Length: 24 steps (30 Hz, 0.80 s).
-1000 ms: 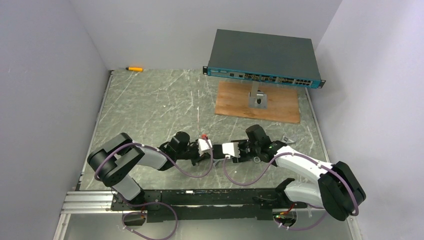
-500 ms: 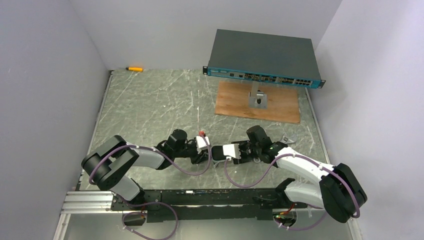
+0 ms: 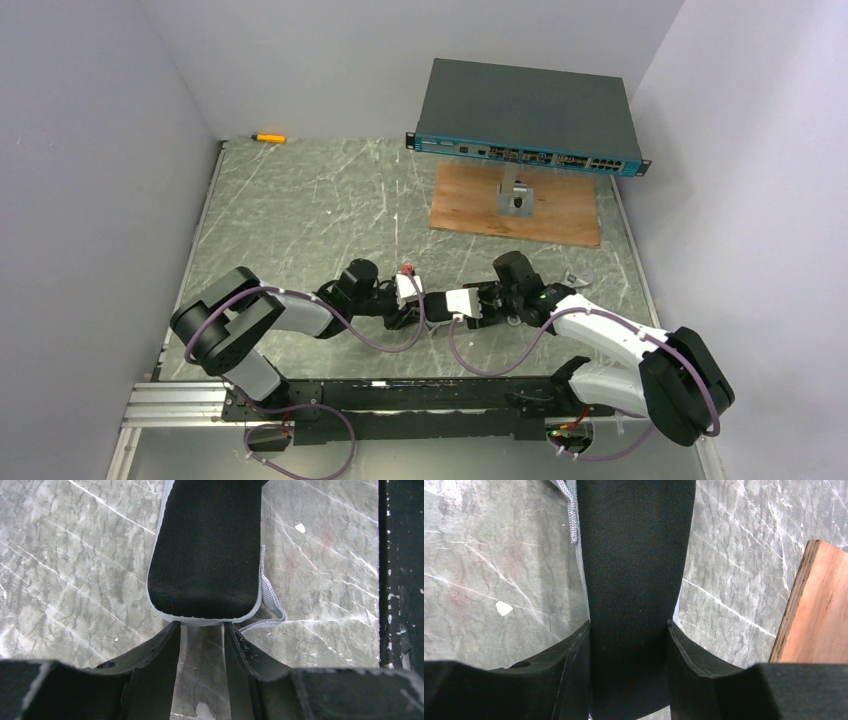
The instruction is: Open the umbrella
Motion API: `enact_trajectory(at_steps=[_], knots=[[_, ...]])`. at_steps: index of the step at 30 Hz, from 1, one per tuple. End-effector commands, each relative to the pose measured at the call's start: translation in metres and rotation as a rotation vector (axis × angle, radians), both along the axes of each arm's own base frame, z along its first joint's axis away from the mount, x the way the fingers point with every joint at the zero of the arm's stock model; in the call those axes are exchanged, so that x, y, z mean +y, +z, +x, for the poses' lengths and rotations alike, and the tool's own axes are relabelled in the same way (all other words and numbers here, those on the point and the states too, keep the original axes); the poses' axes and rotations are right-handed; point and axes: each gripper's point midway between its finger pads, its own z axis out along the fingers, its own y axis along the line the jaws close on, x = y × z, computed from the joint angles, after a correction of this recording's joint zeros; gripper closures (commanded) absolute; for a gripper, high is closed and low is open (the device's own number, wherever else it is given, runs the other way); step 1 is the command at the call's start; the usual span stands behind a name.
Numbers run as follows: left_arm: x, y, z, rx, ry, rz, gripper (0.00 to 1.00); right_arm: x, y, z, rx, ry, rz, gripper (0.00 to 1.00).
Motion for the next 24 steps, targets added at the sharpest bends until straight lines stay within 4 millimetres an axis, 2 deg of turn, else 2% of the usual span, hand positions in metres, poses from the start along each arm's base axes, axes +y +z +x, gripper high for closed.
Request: enact_trajectory(at_steps=[1,9,19,21,24], knots=[[-0.010,0.011,-0.022,0.011,-0.112,-0.033,0.59,0.000,-0.007,-0.017,0.059,0.034,0.008,1.00],[-0.009,0.011,-0.030,0.018,-0.162,-0.020,0.60,-0.002,-0.007,-0.019,0.064,0.026,0.011,1.00],[-0.025,0.013,-0.008,0.012,-0.056,-0.040,0.60,0.000,-0.008,-0.019,0.082,0.022,0.012,1.00],[-0.026,0.012,-0.005,0.015,-0.034,-0.030,0.64,0.000,-0.008,-0.019,0.087,0.027,0.009,1.00],[-0.021,0.010,0.000,0.017,0.015,-0.018,0.79,0.001,-0.009,-0.019,0.081,0.033,0.006,1.00]])
